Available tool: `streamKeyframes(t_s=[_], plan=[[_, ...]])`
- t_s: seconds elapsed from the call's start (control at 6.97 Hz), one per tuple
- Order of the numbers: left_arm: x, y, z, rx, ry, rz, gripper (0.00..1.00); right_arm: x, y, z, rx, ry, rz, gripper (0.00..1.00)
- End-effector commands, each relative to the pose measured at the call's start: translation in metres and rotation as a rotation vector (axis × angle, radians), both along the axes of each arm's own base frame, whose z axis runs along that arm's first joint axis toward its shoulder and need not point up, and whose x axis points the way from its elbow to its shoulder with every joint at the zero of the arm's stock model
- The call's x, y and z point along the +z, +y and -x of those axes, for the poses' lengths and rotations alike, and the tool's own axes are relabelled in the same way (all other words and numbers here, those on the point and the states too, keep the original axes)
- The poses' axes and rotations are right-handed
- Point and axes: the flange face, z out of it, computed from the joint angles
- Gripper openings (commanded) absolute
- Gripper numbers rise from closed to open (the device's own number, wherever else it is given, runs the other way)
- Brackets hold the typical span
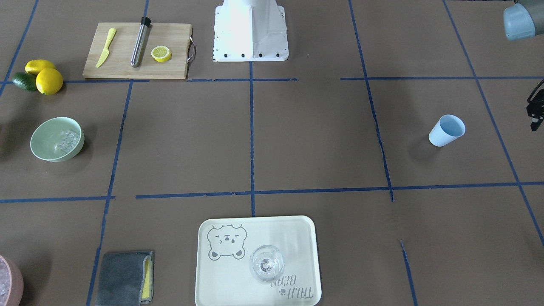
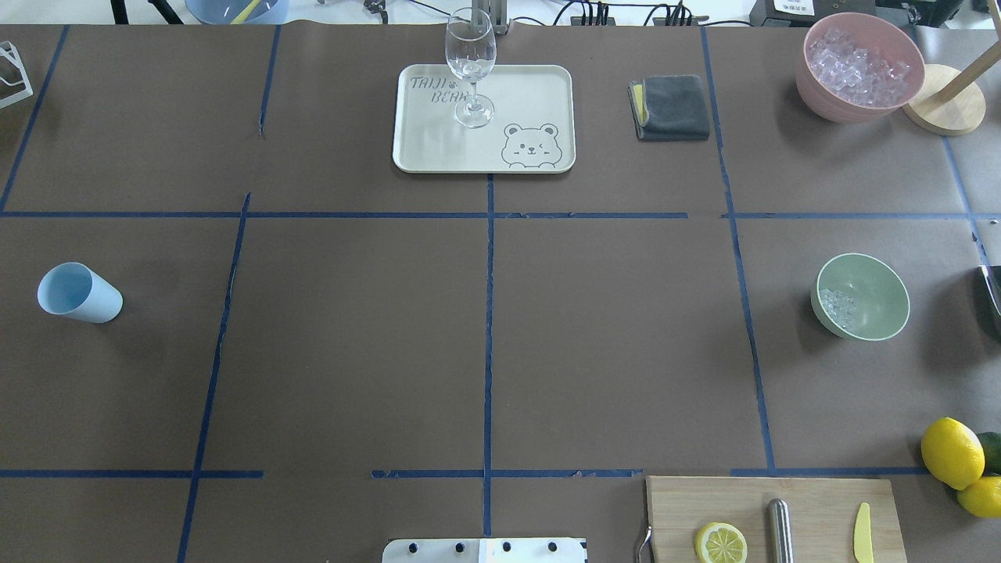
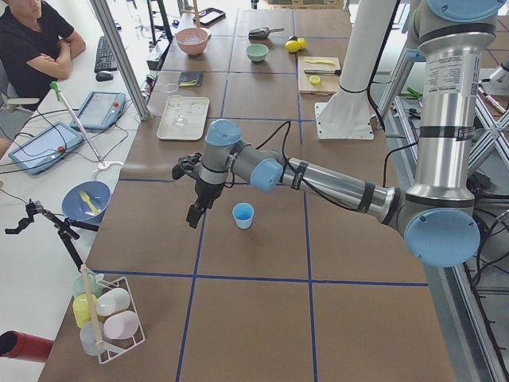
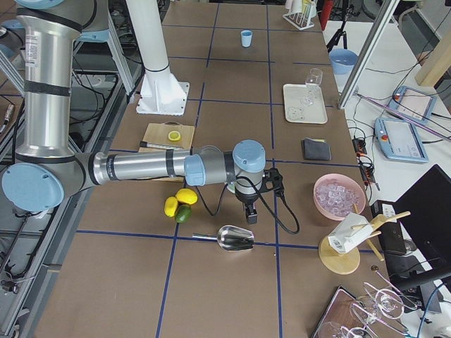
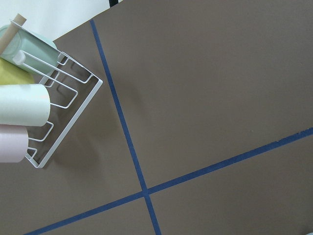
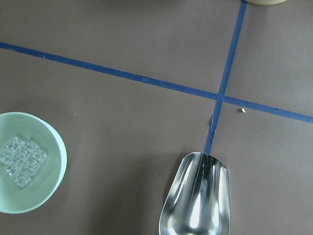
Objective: Pour ice into bowl
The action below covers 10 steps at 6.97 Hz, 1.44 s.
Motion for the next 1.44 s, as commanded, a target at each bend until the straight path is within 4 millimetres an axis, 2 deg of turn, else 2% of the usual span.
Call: streamKeyframes(t_s=[0.0,0.14,0.29,0.43,0.57,0.72,0.86,1.29], plan=[[0.019,0.002,0.024,0.025,0.05,0.082,1.0,0.002,0.008,-0.012,0.029,-0.001,0.009,1.0],[0.032,0.008,0.044,0.039,0.048,0.11,1.0,-0.004,0.007,-0.012,0.032,0.0,0.0,1.0],[0.057,0.012,0.081,0.033,0.03,0.156,1.0,-0.006,0.005,-0.011,0.033,-0.004,-0.002,1.0],[0.077,0.014,0.09,0.038,0.097,0.22,1.0,0.0,0.006,-0.011,0.035,-0.011,0.015,1.0],[0.109,0.021,0.085,0.053,0.194,0.288,1.0,0.001,0.008,-0.01,0.032,-0.029,0.021,1.0],[0.124,0.028,0.084,0.055,0.215,0.319,1.0,0.005,0.012,-0.008,0.029,-0.051,0.033,1.0],[0.132,0.028,0.083,0.054,0.215,0.331,1.0,0.009,0.013,-0.01,0.032,-0.052,0.043,1.0],[0.129,0.027,0.083,0.056,0.215,0.302,1.0,0.038,0.016,-0.015,0.05,-0.099,0.111,1.0]])
